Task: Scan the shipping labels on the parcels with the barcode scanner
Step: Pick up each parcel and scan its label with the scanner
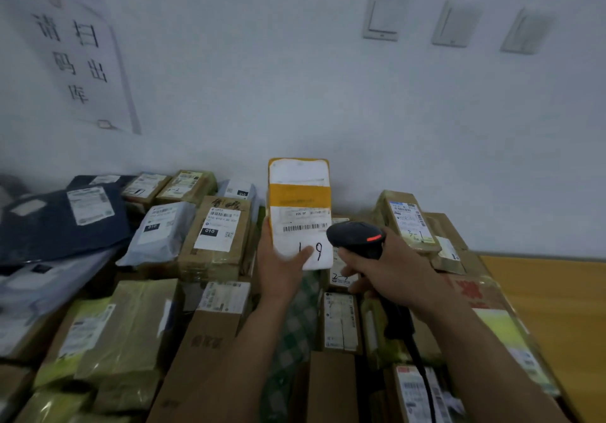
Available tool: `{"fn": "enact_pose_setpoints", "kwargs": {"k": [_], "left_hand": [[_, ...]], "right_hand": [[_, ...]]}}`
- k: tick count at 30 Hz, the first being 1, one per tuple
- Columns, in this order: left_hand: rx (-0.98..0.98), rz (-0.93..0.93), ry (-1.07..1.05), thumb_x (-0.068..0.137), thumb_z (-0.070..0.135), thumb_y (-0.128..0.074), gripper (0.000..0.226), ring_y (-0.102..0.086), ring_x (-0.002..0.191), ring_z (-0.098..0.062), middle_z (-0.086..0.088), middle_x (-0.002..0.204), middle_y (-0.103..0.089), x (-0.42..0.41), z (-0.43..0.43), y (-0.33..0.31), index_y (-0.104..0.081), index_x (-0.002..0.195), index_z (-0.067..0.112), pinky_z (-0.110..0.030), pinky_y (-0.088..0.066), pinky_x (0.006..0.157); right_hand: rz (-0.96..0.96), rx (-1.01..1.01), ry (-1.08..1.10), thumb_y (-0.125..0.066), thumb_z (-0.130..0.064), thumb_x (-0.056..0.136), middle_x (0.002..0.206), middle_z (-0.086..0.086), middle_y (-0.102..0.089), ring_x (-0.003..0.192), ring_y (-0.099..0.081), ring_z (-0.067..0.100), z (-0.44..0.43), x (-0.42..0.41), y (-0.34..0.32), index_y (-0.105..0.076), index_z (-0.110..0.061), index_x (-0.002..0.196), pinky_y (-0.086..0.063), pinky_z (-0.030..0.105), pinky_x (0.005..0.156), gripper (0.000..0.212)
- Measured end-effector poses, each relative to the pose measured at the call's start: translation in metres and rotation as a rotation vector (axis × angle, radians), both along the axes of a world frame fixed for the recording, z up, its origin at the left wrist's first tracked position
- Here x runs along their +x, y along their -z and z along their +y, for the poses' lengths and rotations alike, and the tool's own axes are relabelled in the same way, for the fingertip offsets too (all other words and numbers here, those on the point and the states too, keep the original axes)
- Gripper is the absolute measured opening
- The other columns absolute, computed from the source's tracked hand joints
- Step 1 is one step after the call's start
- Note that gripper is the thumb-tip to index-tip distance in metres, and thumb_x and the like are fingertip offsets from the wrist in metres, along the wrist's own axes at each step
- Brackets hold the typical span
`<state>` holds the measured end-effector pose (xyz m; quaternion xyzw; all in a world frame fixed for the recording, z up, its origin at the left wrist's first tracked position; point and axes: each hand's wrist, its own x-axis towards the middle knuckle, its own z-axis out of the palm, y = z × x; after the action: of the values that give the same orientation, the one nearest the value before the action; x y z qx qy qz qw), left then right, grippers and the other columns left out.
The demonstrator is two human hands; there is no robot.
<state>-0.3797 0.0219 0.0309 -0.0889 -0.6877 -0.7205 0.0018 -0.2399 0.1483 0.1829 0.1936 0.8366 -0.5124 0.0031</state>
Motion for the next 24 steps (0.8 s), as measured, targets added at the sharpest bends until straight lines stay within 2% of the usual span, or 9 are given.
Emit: {"fn": "enact_pose_setpoints", "kwargs": {"k": [2,6,10,13,16,18,21,24], "left_hand": [[0.005,0.002,-0.008,0.075,0.003,-0.088,0.082,-0.063,0.121,-0.004,0.011,0.134,-0.066,-0.002,0.0,-0.006,-0.051,0.139,0.039,-0.008,-0.053,0.077],[-0.006,0.044,-0.021,0.077,0.0,-0.085,0.084,-0.065,0.117,-0.001,0.008,0.134,-0.064,-0.003,-0.003,-0.012,-0.048,0.147,0.028,-0.009,-0.054,0.078],[-0.023,0.071,-0.075,0.073,0.004,-0.086,0.089,-0.061,0.124,-0.011,0.0,0.135,-0.061,-0.006,-0.005,-0.012,-0.045,0.148,0.025,-0.018,-0.058,0.088],[-0.02,0.052,-0.076,0.073,0.003,-0.086,0.088,-0.06,0.124,-0.01,0.001,0.134,-0.06,-0.005,-0.006,-0.011,-0.045,0.148,0.025,-0.01,-0.054,0.082],[-0.034,0.019,-0.083,0.072,0.016,-0.089,0.086,-0.062,0.12,-0.009,0.01,0.132,-0.06,-0.004,-0.006,-0.008,-0.046,0.145,0.035,-0.017,-0.057,0.078],[-0.026,0.017,-0.082,0.074,0.012,-0.089,0.089,-0.062,0.119,-0.009,0.01,0.134,-0.058,-0.005,-0.005,-0.007,-0.044,0.148,0.031,-0.013,-0.055,0.074],[-0.036,0.0,-0.089,0.074,0.007,-0.089,0.094,-0.059,0.124,-0.013,0.004,0.139,-0.056,-0.003,-0.004,-0.012,-0.041,0.152,0.027,-0.006,-0.052,0.069],[-0.015,0.01,-0.095,0.074,-0.002,-0.086,0.099,-0.055,0.129,-0.018,-0.004,0.145,-0.052,-0.005,-0.002,-0.009,-0.036,0.156,0.023,-0.002,-0.049,0.072]], "right_hand": [[0.012,-0.007,-0.016,-0.068,-0.034,0.1,0.09,0.004,-0.078,0.074,-0.078,0.021,-0.009,0.008,-0.009,-0.059,-0.034,0.124,-0.061,0.027,0.063,0.026],[0.041,-0.013,-0.011,-0.069,-0.032,0.1,0.087,0.007,-0.078,0.072,-0.077,0.025,-0.023,0.022,-0.024,-0.059,-0.037,0.118,-0.061,0.028,0.062,0.022],[0.06,-0.038,-0.048,-0.068,-0.03,0.101,0.085,0.012,-0.077,0.065,-0.074,0.02,-0.037,0.034,-0.034,-0.058,-0.042,0.109,-0.059,0.026,0.059,0.017],[0.067,-0.04,-0.062,-0.066,-0.029,0.102,0.086,0.015,-0.076,0.064,-0.072,0.019,-0.041,0.04,-0.038,-0.057,-0.043,0.106,-0.058,0.024,0.059,0.018],[0.067,-0.018,-0.057,-0.065,-0.03,0.102,0.083,0.014,-0.075,0.064,-0.073,0.018,-0.041,0.043,-0.038,-0.058,-0.038,0.107,-0.059,0.024,0.058,0.012],[0.066,-0.012,-0.043,-0.066,-0.03,0.102,0.081,0.013,-0.075,0.063,-0.073,0.019,-0.041,0.044,-0.038,-0.058,-0.034,0.104,-0.059,0.025,0.059,0.009],[0.072,-0.04,-0.026,-0.066,-0.028,0.102,0.084,0.018,-0.074,0.062,-0.073,0.02,-0.04,0.044,-0.04,-0.058,-0.041,0.105,-0.059,0.028,0.06,0.016],[0.073,-0.062,-0.015,-0.066,-0.027,0.102,0.086,0.022,-0.073,0.061,-0.071,0.02,-0.037,0.045,-0.039,-0.059,-0.04,0.105,-0.057,0.028,0.059,0.015]]}}
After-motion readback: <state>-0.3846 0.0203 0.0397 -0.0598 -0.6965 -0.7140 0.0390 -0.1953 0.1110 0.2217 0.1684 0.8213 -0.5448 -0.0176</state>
